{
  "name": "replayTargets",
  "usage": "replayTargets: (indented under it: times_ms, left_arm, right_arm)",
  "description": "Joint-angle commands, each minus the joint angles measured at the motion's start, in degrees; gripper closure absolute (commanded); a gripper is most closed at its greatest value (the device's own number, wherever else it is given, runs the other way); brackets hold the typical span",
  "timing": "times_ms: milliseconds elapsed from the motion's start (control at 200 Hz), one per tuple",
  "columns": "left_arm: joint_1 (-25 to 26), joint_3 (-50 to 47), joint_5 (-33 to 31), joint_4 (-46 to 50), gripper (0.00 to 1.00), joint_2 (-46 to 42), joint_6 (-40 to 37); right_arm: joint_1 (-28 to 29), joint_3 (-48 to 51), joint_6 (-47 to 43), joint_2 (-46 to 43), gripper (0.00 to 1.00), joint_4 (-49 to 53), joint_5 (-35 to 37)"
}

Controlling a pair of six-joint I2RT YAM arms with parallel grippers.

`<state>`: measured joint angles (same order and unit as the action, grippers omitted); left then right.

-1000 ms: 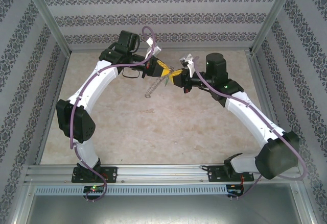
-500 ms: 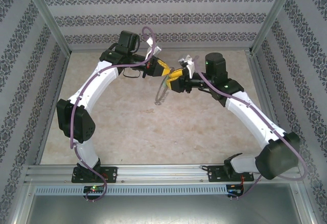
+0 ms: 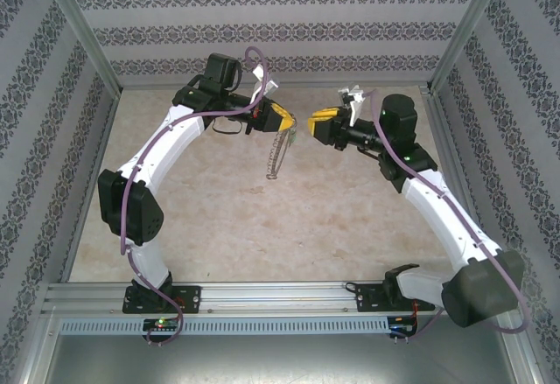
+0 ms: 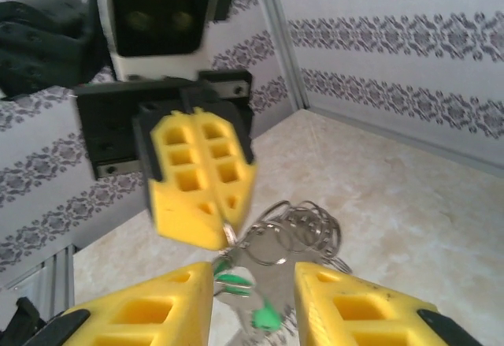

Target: Put the keys on the keyring

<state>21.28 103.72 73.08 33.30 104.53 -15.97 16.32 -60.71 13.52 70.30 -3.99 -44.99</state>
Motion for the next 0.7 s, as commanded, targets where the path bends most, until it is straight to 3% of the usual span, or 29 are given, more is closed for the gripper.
replayTargets:
  times_ms: [0, 405, 694]
  left_arm:
    - [0.32, -0.01, 2.07, -3.41, 1.00, -1.79, 1.00]
    - [0.29, -0.10, 2.77, -3.68, 1.00, -1.73, 1.38]
    - [0.39, -0.01, 3.22, -3.24, 1.00, -1.70, 1.07]
  right_arm:
    - [1.92, 0.94, 3.13, 1.12, 0.67, -4.06, 2.97]
    - [2.32, 1.31, 2.66, 3.50, 0.62, -8.18, -3.52]
    - [2.16, -0.23, 3.09, 5.95, 0.67, -9.13, -5.18]
